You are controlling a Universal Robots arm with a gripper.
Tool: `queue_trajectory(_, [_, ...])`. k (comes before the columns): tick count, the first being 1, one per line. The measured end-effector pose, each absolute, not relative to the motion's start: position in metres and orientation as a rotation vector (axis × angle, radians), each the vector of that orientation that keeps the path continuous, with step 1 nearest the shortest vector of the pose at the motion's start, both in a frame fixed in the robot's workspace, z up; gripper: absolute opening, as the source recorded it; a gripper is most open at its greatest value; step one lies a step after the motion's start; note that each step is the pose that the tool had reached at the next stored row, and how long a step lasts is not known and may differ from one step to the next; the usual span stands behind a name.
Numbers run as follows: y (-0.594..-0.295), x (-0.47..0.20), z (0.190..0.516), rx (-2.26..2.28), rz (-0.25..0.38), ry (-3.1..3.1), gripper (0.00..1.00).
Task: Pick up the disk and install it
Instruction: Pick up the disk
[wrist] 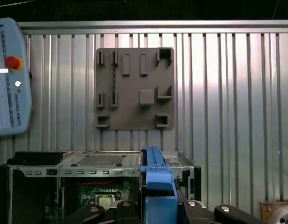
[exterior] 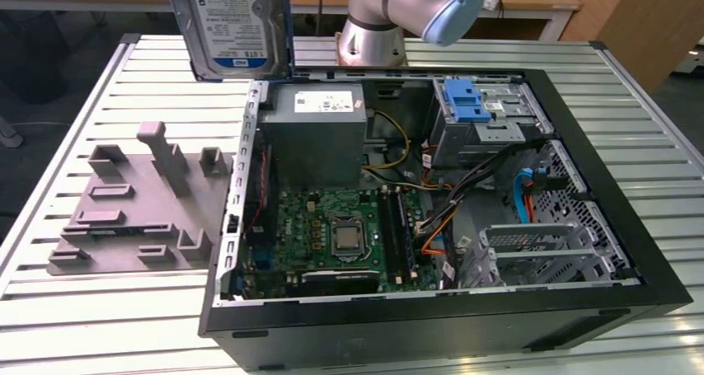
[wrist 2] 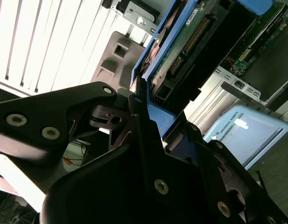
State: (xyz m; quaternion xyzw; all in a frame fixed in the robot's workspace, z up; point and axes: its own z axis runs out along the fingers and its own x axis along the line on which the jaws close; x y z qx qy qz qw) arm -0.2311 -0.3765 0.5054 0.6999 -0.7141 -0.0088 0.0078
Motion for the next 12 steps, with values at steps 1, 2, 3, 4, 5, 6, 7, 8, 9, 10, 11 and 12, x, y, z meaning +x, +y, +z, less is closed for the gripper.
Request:
queue_trajectory(1, [-0.377, -0.230, 0.505, 2.188, -0.027, -2.232, 0.36])
queue_trajectory(2, [-0.377, -0.228, 0.505, 2.188, -0.028, -2.232, 0.36])
queue_trajectory(3, [-0.378, -0.227, 0.505, 2.188, -0.027, -2.232, 0.36])
queue_trajectory(4, [-0.378, -0.226, 0.505, 2.188, -0.028, -2.232, 0.36])
queue_trajectory(5, [-0.379, -0.225, 0.505, 2.188, -0.027, -2.232, 0.36])
queue_trajectory(6, [-0.380, -0.223, 0.505, 2.188, -0.027, -2.232, 0.36])
queue_trajectory(7, [-0.381, -0.222, 0.505, 2.188, -0.027, -2.232, 0.36])
queue_trajectory(8, [-0.382, -0.220, 0.505, 2.188, -0.028, -2.232, 0.36])
queue_trajectory(9, [-0.383, -0.219, 0.505, 2.188, -0.028, -2.232, 0.36])
queue_trajectory(10, [-0.384, -0.217, 0.505, 2.188, -0.028, -2.232, 0.36])
queue_trajectory(11, [-0.384, -0.215, 0.505, 2.188, -0.028, -2.232, 0.36])
queue_trajectory(12, [-0.385, -0.212, 0.505, 2.188, -0.028, -2.232, 0.36])
